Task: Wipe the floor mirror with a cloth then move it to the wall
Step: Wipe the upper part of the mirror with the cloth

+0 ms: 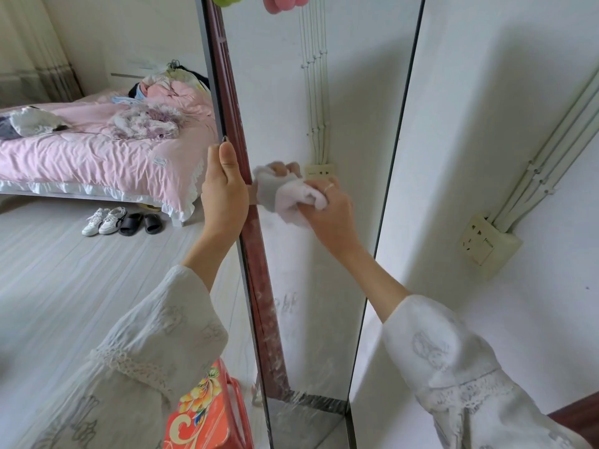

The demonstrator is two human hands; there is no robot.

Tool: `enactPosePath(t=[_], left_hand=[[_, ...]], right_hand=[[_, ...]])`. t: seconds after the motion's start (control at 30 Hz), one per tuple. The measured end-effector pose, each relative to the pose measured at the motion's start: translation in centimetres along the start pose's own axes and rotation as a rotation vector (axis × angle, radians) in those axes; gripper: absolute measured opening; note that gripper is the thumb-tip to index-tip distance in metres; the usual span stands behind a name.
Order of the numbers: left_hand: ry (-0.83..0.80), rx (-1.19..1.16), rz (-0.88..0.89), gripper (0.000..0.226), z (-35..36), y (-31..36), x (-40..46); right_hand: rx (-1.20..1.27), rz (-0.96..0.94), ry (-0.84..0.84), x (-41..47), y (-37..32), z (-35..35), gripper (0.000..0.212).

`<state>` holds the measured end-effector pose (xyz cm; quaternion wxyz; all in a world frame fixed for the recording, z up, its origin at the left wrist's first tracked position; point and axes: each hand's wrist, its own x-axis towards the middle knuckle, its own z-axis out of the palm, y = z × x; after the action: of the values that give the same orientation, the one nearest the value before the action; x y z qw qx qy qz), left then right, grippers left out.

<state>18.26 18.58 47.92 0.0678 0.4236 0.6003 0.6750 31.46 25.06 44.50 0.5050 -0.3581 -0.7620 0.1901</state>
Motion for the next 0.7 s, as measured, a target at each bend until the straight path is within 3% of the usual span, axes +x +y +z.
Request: enactPosePath(t=[0.1,0.2,0.4,0.47,0.53,0.63,0.7], left_hand=[[-0.058,-0.021,0.017,0.029,-0.6,-0.3,0.4],[-0.098,-0.033,0.009,0.029,-1.0,-0.4,0.8],[-0.088,0.009,0.051,0.033,-1.3,-0.3,0.8],[-0.084,0.018,0.073,0.033,-1.3,-0.2,0.6],[-0.076,0.019,0.093,0.034,-1.3,-0.2,0.6],[-0.089,0.010,0.090,0.034,-1.5,-0.2,0.7],[-0.107,0.023,0.084,0.035,-1.6,-0.2,0.7]], right_hand=[[0.098,-0.022,0.061,1.1,-1.8,1.2,0.020],[0.047,-0.064,0.034,-1.0,-1.0,2.7,0.020],[-0.145,-0.022,-0.547,-7.8,4.1,2.9,0.026],[-0.219,-0.066,-0.642,-7.6,4.1,2.0,0.028],[-0.209,-0.079,-0.558,-6.0,2.4,1.0,0.028],[-0.162,-0.235,-0.204,-2.5,-1.4,-0.1,0.025],[-0.065,-0.211,-0.017,-0.1,-3.1,-0.1,0.024]])
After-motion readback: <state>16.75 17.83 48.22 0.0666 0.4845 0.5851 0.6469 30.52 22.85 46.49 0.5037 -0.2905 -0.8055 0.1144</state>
